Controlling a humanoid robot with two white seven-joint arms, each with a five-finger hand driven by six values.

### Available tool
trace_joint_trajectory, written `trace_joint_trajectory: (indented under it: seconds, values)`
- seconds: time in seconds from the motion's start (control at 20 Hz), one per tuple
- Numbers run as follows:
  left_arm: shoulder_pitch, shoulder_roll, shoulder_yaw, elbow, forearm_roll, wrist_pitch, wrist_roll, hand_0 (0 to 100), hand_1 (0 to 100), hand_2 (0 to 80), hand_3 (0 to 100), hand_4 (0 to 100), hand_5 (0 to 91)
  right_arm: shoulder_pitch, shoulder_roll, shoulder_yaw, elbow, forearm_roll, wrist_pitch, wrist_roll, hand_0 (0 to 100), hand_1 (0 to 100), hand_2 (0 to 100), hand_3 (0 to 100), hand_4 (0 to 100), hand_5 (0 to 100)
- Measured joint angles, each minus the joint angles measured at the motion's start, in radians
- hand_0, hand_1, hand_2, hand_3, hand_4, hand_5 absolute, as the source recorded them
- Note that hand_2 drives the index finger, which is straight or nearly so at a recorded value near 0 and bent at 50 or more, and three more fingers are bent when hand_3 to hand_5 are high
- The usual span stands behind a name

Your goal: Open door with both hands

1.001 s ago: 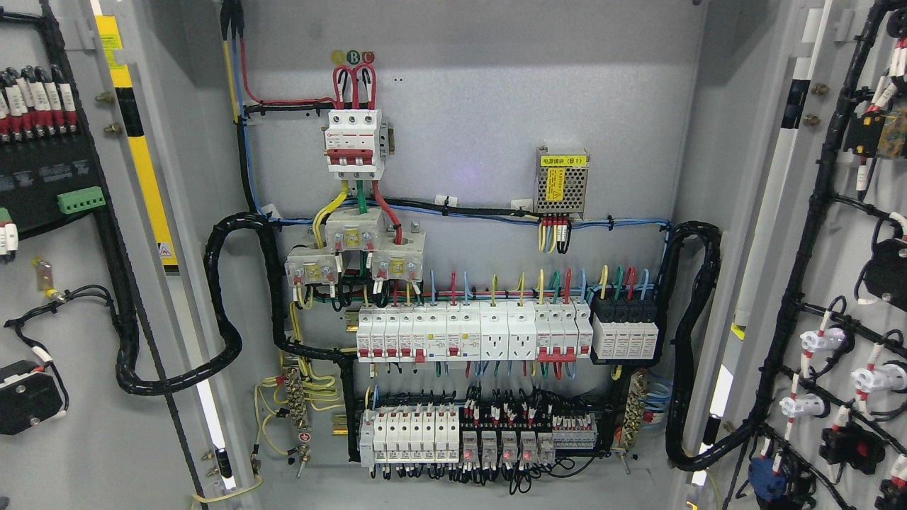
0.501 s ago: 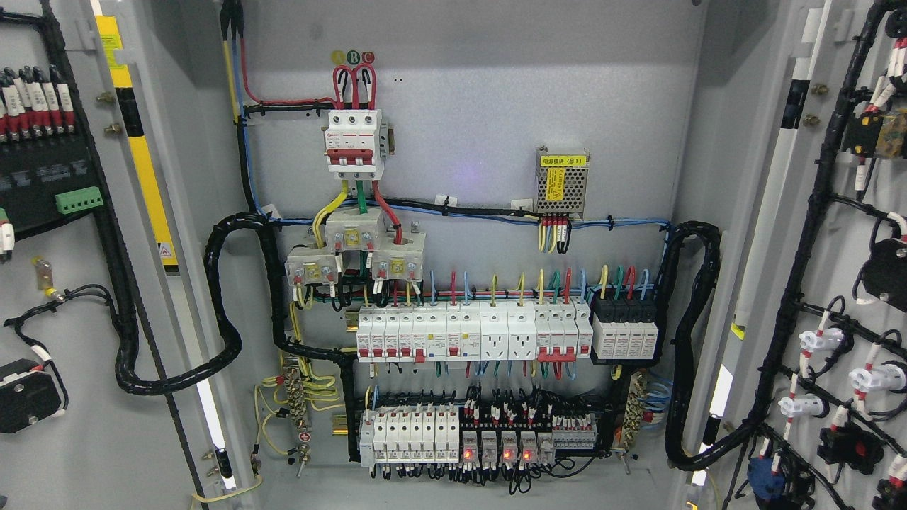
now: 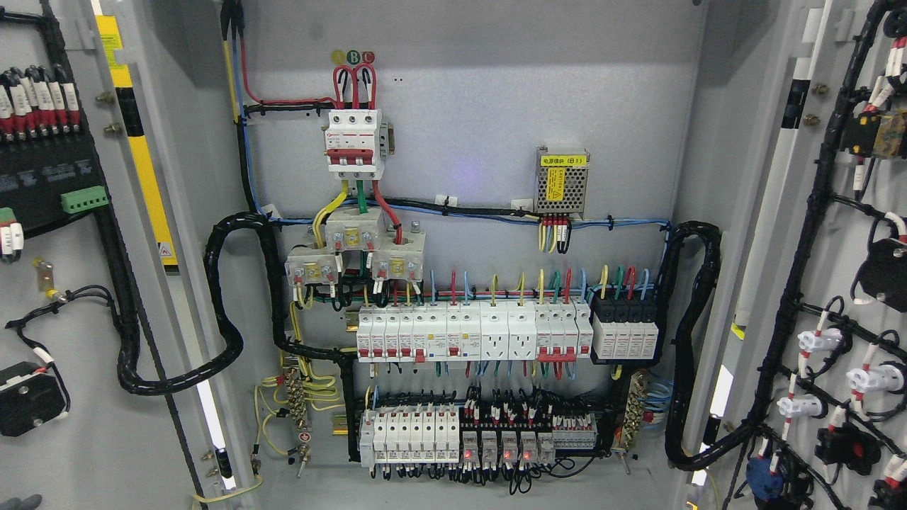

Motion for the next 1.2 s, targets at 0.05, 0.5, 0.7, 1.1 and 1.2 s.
trace_joint_trajectory:
  seconds: [0.05,0.5,0.7,1.1,1.2]
  values:
    - [0.004,-0.007,-0.018,-0.016,-0.016,0.001,0.005,12,56,0.0,0,0,0.0,0.000,-0.002,0.012,0.005,0.007,0.000,0.000,0,50,4,0,0,0]
    - [0.045,-0.094,-0.217,-0.114,-0.178,-0.004,0.096,12,56,0.0,0,0,0.0,0.001,-0.004,0.163,0.137,0.122,0.005,-0.002,0,50,4,0,0,0]
    - [0.067,-0.135,-0.311,-0.056,-0.243,-0.008,0.120,12,56,0.0,0,0,0.0,0.002,0.009,0.223,0.270,0.177,0.005,-0.006,0,50,4,0,0,0]
    - [0.018,-0.239,-0.444,0.355,-0.313,-0.082,0.207,12,56,0.0,0,0,0.0,-0.005,0.062,0.299,0.620,0.218,0.002,0.001,0,50,4,0,0,0]
    - [-0.017,-0.265,-0.466,0.490,-0.326,-0.092,0.324,12,56,0.0,0,0,0.0,-0.019,0.079,0.310,0.724,0.221,0.006,0.002,0,50,4,0,0,0]
